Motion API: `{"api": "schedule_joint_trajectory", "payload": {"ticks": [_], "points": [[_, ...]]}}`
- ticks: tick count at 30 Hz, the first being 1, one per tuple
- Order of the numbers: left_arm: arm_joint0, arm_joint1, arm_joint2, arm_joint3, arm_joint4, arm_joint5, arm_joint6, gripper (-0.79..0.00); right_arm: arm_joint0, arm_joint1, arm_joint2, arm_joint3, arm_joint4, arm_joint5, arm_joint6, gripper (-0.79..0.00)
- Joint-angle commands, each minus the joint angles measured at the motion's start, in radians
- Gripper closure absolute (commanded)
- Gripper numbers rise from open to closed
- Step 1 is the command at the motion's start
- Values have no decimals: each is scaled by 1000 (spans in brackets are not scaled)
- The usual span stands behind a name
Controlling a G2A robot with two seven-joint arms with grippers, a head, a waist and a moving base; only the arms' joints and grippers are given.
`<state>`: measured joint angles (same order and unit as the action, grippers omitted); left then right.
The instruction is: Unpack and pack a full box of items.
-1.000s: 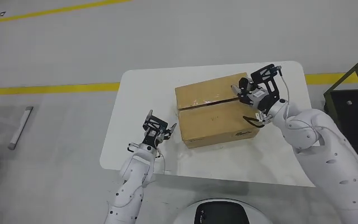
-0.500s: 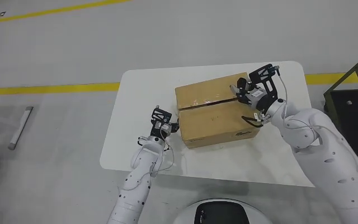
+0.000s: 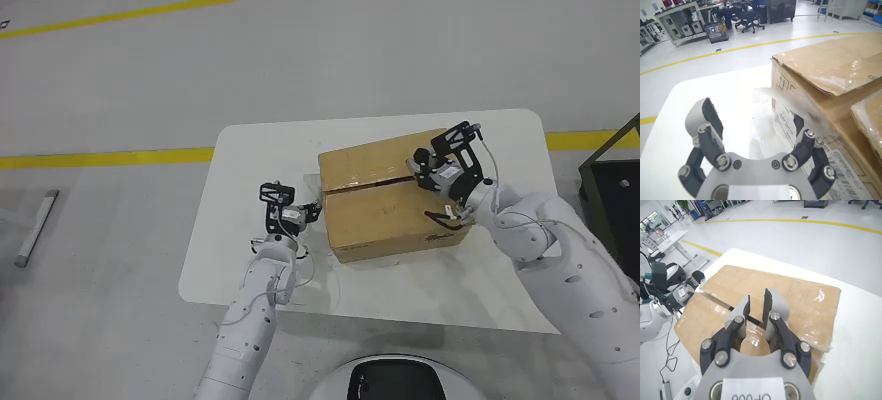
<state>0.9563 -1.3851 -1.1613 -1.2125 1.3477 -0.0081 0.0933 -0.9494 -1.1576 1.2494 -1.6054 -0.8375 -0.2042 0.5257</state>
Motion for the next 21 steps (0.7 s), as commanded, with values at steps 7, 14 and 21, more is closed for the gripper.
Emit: {"api": "schedule_joint_trajectory", "payload": {"ticks": [7, 14, 21], "points": [[2, -8, -13, -32, -92, -28, 16, -785, 26, -8, -42, 62, -18, -8, -12, -179], [-8, -14, -12, -34, -130, -40, 5, -785, 38, -13, -54, 82, -22, -5, -15, -179], [-33, -19, -4, -39, -124, -51, 11, -785, 40, -14, -48, 79, -21, 3, -22, -179]]}}
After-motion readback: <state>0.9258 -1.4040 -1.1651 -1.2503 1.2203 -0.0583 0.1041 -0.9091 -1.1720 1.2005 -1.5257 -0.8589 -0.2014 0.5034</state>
